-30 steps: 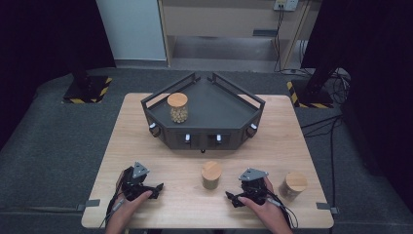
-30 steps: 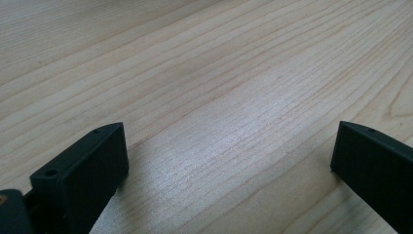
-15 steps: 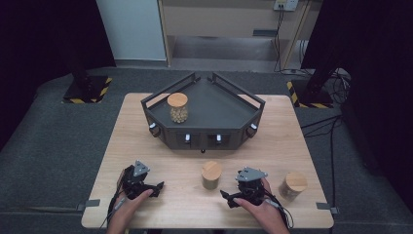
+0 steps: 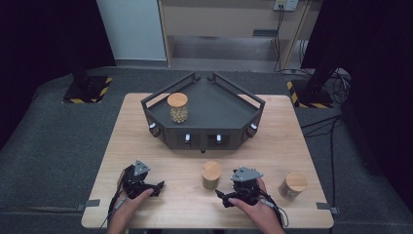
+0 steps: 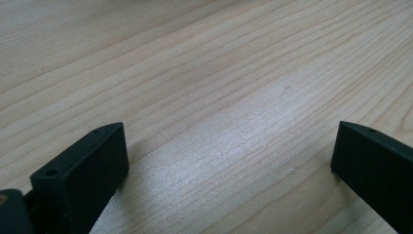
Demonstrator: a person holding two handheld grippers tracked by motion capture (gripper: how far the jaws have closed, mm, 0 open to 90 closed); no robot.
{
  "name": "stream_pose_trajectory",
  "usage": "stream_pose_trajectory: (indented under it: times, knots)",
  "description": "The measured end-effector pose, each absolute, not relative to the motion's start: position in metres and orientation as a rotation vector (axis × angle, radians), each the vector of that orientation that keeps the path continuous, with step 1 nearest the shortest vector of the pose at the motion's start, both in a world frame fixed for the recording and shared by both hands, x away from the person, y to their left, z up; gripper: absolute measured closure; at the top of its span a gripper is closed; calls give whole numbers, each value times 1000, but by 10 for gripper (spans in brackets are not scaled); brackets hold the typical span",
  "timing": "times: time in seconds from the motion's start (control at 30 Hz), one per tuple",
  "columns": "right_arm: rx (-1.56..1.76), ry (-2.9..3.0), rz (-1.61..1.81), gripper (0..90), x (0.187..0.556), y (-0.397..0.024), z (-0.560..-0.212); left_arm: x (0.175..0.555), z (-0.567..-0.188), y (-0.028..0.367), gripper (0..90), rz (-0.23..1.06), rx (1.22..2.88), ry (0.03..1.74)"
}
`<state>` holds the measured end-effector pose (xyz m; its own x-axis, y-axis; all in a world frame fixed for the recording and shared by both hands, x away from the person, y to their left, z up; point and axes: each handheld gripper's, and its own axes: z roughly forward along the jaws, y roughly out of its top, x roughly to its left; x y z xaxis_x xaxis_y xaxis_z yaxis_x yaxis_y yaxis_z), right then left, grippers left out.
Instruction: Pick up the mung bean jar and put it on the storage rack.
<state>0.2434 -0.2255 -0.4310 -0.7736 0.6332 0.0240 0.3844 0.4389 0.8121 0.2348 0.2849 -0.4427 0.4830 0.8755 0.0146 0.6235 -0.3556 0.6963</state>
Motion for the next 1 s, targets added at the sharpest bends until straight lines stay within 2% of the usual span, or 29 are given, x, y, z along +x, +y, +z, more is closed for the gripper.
stream_pose_trajectory:
  times: [0.63, 1.0]
  knots:
    - [877, 2379, 1303, 48, 249, -203, -439, 235, -443, 284, 0, 519, 2098, 1238]
    - [947, 2296, 1394, 91, 251, -200, -452, 234, -443, 284, 0, 521, 2097, 1240]
